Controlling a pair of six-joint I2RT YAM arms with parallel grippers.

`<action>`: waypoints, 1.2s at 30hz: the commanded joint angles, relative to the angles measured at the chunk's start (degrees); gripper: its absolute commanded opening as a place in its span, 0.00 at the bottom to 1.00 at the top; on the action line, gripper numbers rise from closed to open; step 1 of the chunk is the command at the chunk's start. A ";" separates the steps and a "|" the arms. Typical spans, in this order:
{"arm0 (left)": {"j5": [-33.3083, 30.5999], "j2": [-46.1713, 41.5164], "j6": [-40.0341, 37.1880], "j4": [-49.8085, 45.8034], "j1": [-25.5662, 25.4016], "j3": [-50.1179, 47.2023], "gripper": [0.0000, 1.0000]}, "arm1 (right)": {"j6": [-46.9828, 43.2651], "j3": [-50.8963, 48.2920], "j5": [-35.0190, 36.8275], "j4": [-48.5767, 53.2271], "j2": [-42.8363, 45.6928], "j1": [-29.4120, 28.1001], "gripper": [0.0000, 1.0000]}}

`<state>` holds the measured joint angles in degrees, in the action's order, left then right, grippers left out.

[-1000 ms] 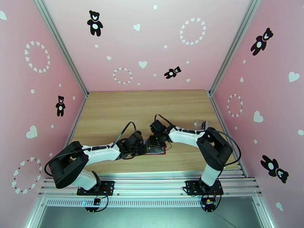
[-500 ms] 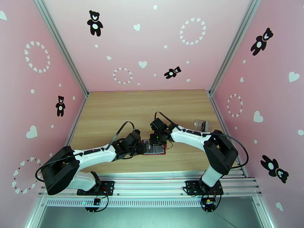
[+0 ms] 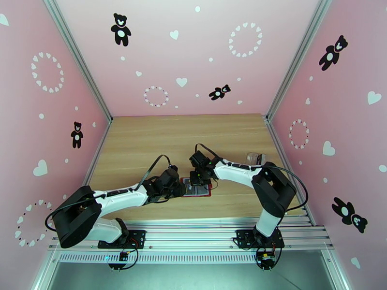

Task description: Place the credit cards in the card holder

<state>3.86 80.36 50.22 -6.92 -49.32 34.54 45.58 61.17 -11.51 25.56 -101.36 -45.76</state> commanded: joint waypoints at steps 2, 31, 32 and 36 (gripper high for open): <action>-0.96 -0.66 -0.11 -0.85 -0.42 -0.71 0.31 | -0.93 -0.15 0.93 1.16 -1.41 -0.38 0.14; -1.41 -2.71 -0.28 -1.73 -0.34 -0.29 0.36 | -2.51 -1.05 3.17 2.49 -3.93 -0.39 0.09; -1.30 -2.60 -0.31 -1.65 -0.34 -0.10 0.38 | -2.57 -1.07 3.08 2.50 -3.93 -0.38 0.09; 0.05 -0.96 -0.72 0.08 -0.35 0.84 0.39 | -2.60 -1.24 3.11 2.40 -3.94 -0.39 0.09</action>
<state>3.84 78.98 50.19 -7.01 -49.32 34.57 43.48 60.84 -9.93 26.13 -103.33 -45.76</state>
